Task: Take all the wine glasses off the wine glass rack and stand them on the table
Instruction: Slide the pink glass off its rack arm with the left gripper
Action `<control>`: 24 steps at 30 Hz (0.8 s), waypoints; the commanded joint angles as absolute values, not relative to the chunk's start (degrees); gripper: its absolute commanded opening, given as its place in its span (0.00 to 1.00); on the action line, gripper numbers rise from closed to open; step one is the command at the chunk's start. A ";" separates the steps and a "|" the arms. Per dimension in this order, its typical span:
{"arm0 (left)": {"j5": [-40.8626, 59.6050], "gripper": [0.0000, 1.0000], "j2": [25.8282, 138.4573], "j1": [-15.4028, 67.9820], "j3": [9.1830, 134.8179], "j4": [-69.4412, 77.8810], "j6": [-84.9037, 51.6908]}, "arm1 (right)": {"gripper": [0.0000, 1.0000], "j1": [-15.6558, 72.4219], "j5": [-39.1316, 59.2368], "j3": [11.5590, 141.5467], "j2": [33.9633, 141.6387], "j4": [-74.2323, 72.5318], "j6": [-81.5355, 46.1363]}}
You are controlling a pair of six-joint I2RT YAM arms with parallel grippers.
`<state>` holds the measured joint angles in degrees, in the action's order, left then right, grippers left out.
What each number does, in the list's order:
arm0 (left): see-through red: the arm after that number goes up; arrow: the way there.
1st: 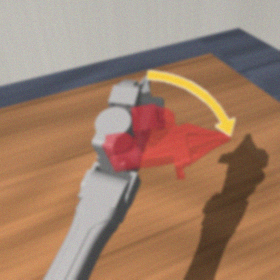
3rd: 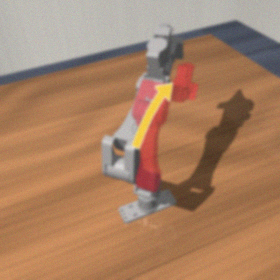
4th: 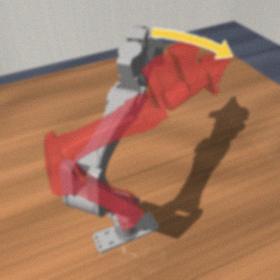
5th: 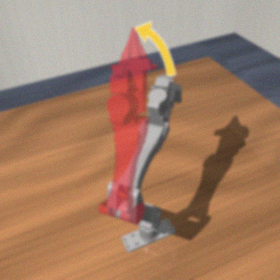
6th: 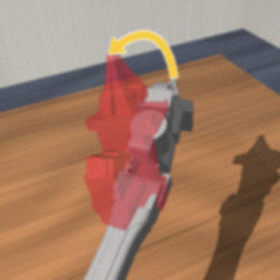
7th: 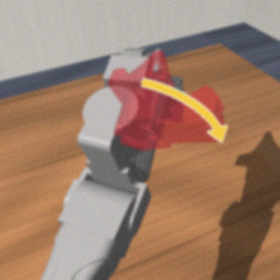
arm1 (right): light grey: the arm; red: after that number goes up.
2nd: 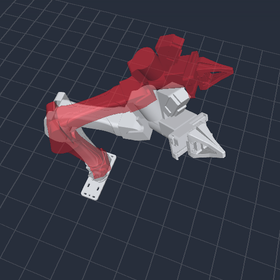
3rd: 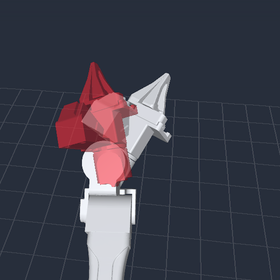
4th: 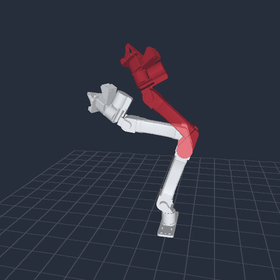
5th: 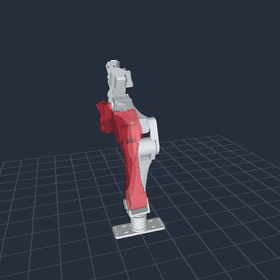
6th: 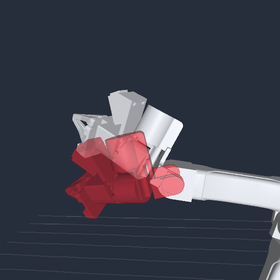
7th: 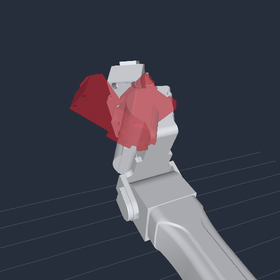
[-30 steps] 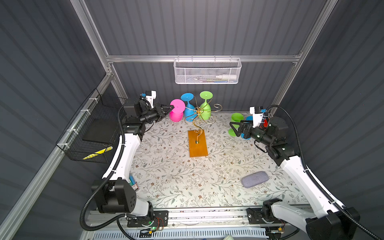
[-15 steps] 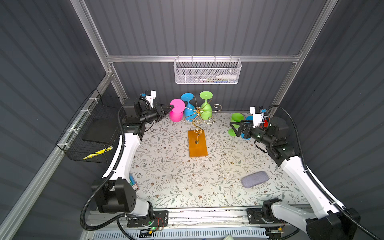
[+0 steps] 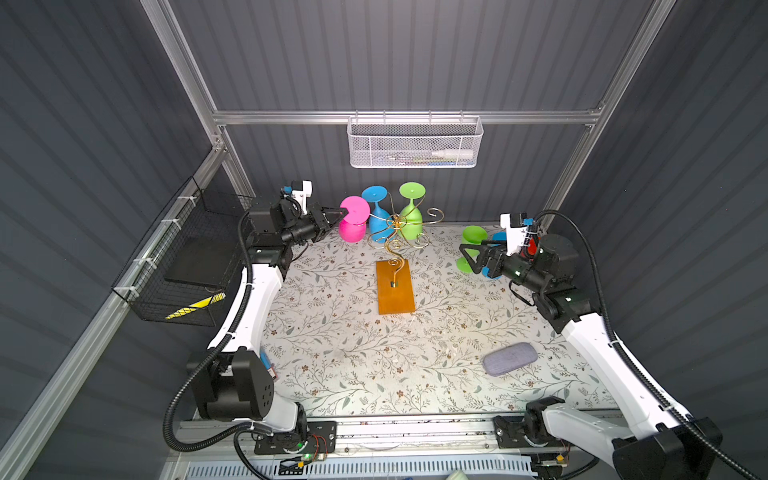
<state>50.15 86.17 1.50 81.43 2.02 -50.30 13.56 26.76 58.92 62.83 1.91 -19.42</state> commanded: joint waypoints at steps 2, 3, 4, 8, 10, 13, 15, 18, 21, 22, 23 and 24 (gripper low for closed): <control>49.45 0.00 86.97 1.14 82.79 5.65 -51.64 | 0.98 13.80 26.99 58.71 61.70 2.59 -18.94; 49.40 0.00 87.05 1.23 82.86 5.80 -51.76 | 0.98 13.80 26.99 58.71 61.69 2.62 -18.90; 49.29 0.00 87.26 1.32 82.88 5.80 -51.79 | 0.98 13.82 26.99 58.78 61.77 2.64 -18.90; 49.05 0.00 87.95 1.66 82.97 6.32 -52.13 | 0.98 13.80 27.07 58.80 61.79 2.64 -18.98; 48.87 0.00 88.42 1.83 82.92 6.87 -52.42 | 0.98 13.80 27.02 58.80 61.87 2.64 -18.91; 48.78 0.00 88.92 2.27 83.19 7.38 -52.60 | 0.98 13.80 26.99 58.80 61.78 2.71 -18.81; 48.60 0.00 89.20 2.45 83.41 7.57 -52.65 | 0.98 13.80 26.91 58.80 61.79 2.72 -18.81; 48.38 0.00 89.73 2.63 83.59 7.83 -52.81 | 0.98 13.80 27.07 58.89 61.87 2.72 -18.82; 48.34 0.00 90.15 2.81 84.06 8.43 -53.12 | 0.98 13.80 27.07 58.84 61.96 2.72 -18.81; 48.34 0.00 90.31 2.88 84.26 8.55 -53.10 | 0.98 13.80 27.07 58.89 61.95 2.64 -18.81; 48.25 0.00 90.43 2.97 84.52 8.53 -53.12 | 0.98 13.84 27.08 58.97 62.05 2.64 -18.81; 48.23 0.00 90.61 3.07 84.71 8.61 -53.09 | 0.98 13.80 27.14 59.02 62.05 2.64 -18.81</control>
<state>48.93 90.17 2.72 81.82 6.02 -52.69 13.56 26.76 58.92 62.83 1.98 -19.40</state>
